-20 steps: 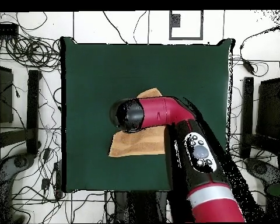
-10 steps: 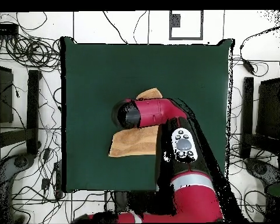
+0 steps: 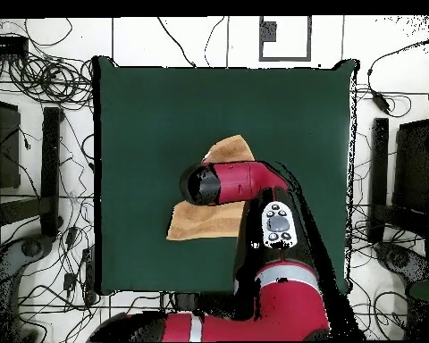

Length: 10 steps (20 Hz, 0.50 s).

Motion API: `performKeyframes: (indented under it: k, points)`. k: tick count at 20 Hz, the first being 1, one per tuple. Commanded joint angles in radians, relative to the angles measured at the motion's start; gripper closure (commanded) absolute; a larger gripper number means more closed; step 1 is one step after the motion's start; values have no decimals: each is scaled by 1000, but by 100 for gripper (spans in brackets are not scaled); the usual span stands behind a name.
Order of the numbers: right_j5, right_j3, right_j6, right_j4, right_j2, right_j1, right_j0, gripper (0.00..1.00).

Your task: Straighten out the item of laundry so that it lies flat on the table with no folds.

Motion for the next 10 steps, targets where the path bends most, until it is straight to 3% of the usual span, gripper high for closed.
performKeyframes:
  k: [1,10]
  points:
    - [-2,85,260,89,15,13,27,0]
    - [-77,126,233,178,96,-24,10,0]
